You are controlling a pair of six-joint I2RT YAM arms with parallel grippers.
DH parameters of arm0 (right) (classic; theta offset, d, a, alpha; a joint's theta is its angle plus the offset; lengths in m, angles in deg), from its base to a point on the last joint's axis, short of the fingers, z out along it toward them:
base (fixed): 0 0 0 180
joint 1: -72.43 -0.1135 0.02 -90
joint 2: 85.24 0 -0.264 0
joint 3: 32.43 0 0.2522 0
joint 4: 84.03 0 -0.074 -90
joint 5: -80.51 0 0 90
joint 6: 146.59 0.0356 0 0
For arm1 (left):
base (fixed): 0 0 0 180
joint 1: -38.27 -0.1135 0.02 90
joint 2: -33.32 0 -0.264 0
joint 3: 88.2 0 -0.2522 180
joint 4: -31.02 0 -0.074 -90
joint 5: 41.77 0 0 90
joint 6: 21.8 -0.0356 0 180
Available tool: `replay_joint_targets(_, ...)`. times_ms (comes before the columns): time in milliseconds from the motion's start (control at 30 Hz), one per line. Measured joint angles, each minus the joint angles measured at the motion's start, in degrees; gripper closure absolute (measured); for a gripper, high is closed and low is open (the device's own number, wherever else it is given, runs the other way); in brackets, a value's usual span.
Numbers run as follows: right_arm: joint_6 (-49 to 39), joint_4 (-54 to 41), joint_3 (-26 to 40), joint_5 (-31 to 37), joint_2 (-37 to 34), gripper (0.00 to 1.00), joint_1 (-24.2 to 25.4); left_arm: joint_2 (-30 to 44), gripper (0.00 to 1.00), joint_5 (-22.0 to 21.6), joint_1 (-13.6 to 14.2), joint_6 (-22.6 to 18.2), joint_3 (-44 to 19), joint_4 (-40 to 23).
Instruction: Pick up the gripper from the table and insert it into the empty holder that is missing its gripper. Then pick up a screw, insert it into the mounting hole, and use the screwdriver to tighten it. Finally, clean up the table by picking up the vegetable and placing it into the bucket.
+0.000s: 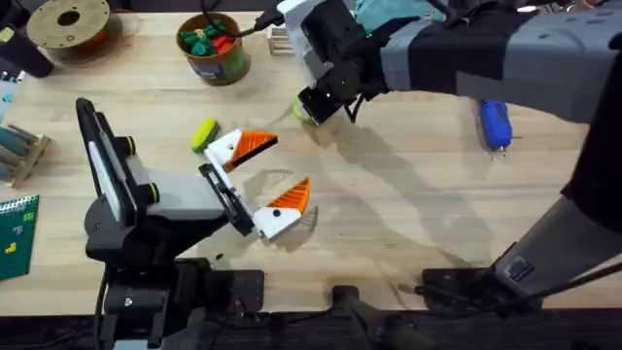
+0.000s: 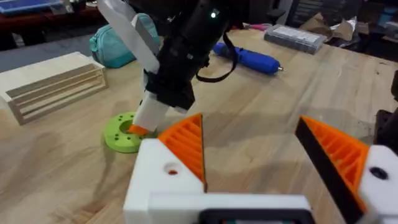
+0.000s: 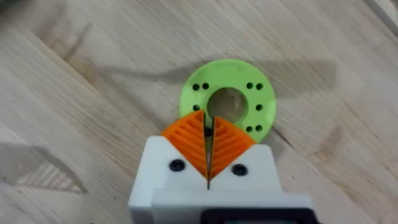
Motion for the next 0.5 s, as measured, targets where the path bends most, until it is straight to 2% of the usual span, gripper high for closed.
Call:
replay_joint_targets(267,0.01,-0.40,0.14,0.00,-0.01,0.995,0.00,0.02,0.073,0.00,0.00,-0.01,0.00,0.00)
replay_joint_targets(500,-0.01,-6.39,3.34,0.00,0.00,0.996,0.00,0.00,0.073,0.00,0.00,0.00,0.00,0.00)
